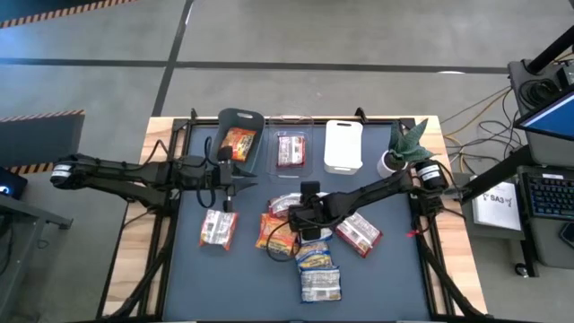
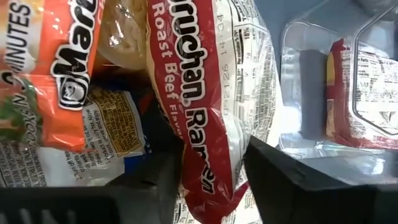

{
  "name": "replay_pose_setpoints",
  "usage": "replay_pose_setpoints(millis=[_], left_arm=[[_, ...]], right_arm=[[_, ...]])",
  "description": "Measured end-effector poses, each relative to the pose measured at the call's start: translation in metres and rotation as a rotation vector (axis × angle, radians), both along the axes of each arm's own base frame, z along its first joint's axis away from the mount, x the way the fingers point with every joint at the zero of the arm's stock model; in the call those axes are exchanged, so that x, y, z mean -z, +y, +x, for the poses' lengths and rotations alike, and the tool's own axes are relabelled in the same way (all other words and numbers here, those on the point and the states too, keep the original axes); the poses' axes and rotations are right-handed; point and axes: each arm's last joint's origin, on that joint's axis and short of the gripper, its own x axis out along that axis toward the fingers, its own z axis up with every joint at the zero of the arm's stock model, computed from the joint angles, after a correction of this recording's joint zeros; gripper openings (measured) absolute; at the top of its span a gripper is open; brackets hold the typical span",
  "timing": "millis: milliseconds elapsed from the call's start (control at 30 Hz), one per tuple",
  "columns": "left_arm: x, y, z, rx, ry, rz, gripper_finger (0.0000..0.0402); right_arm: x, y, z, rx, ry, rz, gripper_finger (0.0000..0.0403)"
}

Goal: Sort Maruchan noodles
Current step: Put the red noodle pack into the transparent bin

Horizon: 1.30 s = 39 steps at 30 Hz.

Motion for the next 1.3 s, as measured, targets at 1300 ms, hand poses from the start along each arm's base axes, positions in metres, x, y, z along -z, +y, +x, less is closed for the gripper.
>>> replay_pose_setpoints(millis=[1300], left_arm=[[-0.02, 0.001, -0.006, 0.034, -0.143, 0.222, 0.0084]], right_arm=[[-0.136, 0.018, -0.028, 0.104, -0.364, 0.023, 0.0009]])
